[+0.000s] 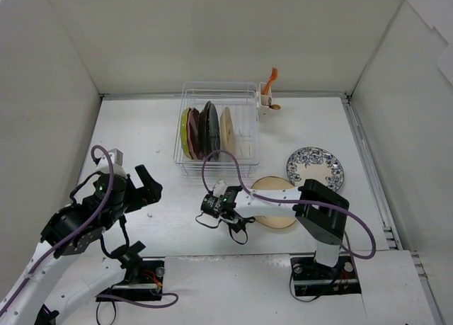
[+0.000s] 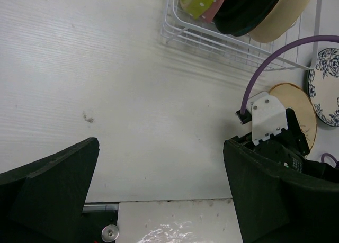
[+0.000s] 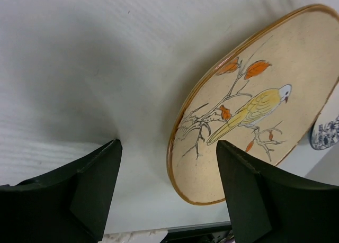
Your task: Load the bowls into the dish rack
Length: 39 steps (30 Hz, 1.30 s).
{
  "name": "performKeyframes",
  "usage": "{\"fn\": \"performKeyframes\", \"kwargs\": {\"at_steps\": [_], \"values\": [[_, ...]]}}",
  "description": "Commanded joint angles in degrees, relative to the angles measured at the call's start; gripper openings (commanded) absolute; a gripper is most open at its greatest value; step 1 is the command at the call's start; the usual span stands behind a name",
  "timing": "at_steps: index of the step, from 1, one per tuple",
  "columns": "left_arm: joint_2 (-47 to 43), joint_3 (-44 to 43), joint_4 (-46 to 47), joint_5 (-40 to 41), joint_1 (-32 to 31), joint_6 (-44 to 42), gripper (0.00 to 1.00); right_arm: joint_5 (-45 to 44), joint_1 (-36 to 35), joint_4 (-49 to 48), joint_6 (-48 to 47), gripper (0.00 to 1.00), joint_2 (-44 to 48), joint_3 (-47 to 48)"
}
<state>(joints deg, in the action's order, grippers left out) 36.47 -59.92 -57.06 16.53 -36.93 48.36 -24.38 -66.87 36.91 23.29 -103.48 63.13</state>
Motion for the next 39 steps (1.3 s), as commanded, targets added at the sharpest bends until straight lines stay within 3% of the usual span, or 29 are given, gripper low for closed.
{"fn": "performKeyframes", "kwargs": {"at_steps": [1, 9, 19, 23, 26, 31, 39], "values": [[-1.0, -0.5, 1.1, 0.7, 0.5, -0.4, 0.99, -5.3, -0.3, -0.2, 2.7, 0.69, -4.2, 1.5], [-1.8, -1.1, -0.6, 1.5, 0.5, 0.3, 0.99, -8.5, 0.5, 3.1, 6.3, 0.55, -9.5, 3.6], [-2.5, -0.5, -1.3, 1.8, 0.5, 0.9, 0.99, -6.1, 2.3, 4.8, 7.4, 0.44, -13.0, 4.2], [-2.9, -0.9, -1.9, 2.2, 0.5, 0.9, 0.99, -5.4, 1.8, 5.0, 6.9, 0.16, -13.9, 4.7], [-3.5, -1.0, -2.2, 2.4, 0.5, 0.9, 0.99, -4.9, 0.6, 4.9, 7.4, 0.02, -12.3, 4.3], [-3.9, -1.1, -2.3, 3.2, 0.5, 0.6, 0.99, -3.0, -2.6, 6.7, 7.1, 0.00, -8.1, 5.9], [-3.0, -2.1, -1.3, 4.9, 0.5, -0.5, 0.99, -1.9, -5.6, 16.9, 6.2, 0.00, 5.8, 16.1]]}}
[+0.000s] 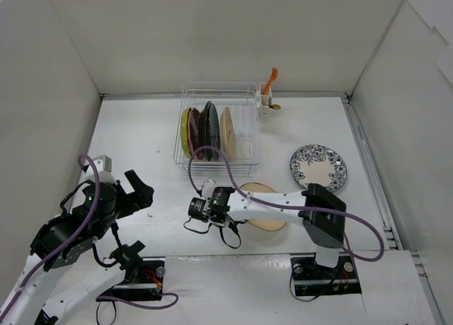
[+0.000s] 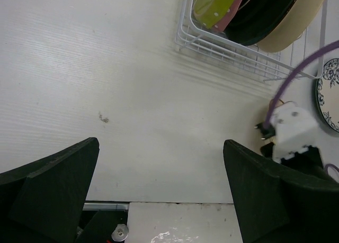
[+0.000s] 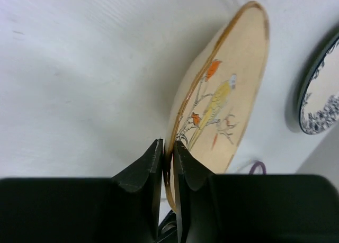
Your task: Load the bowls into the dish rack
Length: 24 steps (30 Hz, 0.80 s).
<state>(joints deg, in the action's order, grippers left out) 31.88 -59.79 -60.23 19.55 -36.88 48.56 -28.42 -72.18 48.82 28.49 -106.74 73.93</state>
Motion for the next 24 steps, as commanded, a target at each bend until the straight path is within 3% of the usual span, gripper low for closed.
{"fn": "performKeyframes", "kwargs": {"at_steps": [1, 13, 20, 24], "values": [[1.7, -2.0, 2.6, 1.8, 0.5, -0.9, 0.99, 2.2, -0.2, 5.6, 0.7, 0.00, 11.2, 7.5], [4.4, -1.0, 6.3, 1.5, 0.5, -3.9, 0.99, 3.1, -0.2, 14.4, -2.9, 0.00, 19.6, 22.3], [5.8, 0.5, 8.5, 1.2, 0.5, -5.1, 0.99, 10.3, 0.9, 14.7, -5.5, 0.00, 22.1, 33.5], [7.2, 1.3, 9.7, 0.7, 0.5, -6.2, 0.99, 12.4, 5.4, 11.8, -6.3, 0.00, 23.5, 38.4]]}}
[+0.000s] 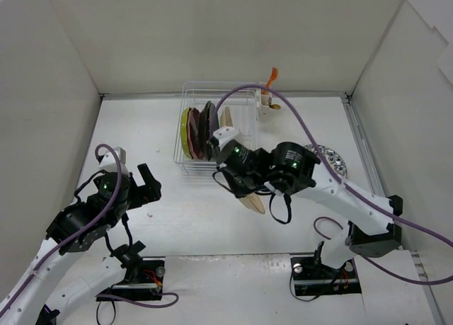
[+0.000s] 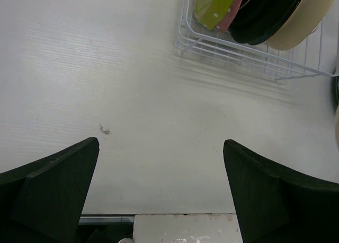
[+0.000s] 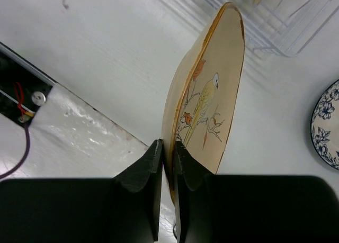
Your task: Load the bowls into the dish rack
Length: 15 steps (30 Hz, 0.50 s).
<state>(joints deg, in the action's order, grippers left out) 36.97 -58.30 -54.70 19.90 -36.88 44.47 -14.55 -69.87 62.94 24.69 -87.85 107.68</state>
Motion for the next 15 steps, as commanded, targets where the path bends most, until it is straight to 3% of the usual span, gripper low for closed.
{"fn": "performKeyframes", "kwargs": {"at_steps": [1, 15], "values": [[2.8, 0.0, 4.2, 0.3, 0.5, -2.2, 0.99, -0.3, 4.1, -3.2, -2.8, 0.00, 4.7, 5.1], [6.4, 4.3, 11.5, -6.2, 3.6, -4.9, 0.99, 13.2, 26.5, -23.7, 3.2, 0.00, -1.7, 11.2]]}}
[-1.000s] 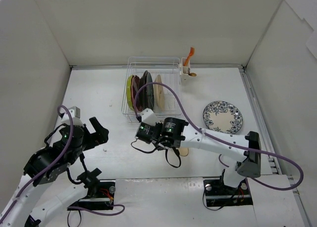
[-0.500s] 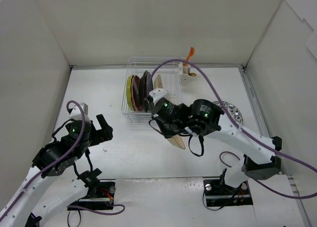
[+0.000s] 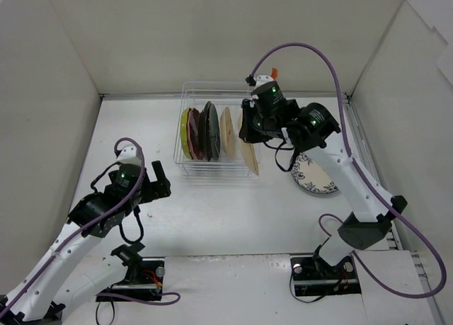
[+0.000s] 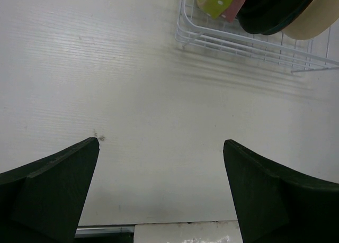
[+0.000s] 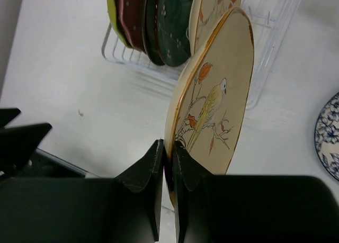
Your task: Load the bowls into the dish rack
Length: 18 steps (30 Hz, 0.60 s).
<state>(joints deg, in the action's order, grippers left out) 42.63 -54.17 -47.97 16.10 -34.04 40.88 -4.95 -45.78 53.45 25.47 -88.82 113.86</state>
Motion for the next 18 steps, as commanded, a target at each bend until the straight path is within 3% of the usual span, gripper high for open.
{"fn": "performKeyframes", "kwargs": {"at_steps": [1, 8, 18], "values": [[0.6, 0.6, 5.3, -2.6, 0.7, -1.3, 0.99, 4.0, 3.0, -14.7, 2.9, 0.00, -1.5, 5.8], [0.0, 3.5, 6.0, -4.2, 1.9, -1.8, 0.99, 5.9, 8.3, -25.9, 5.8, 0.00, -6.1, 6.3], [-1.2, 5.0, 5.5, -6.3, 2.4, -2.2, 0.99, 8.2, 12.7, -33.9, 7.3, 0.00, -12.7, 5.5]]}}
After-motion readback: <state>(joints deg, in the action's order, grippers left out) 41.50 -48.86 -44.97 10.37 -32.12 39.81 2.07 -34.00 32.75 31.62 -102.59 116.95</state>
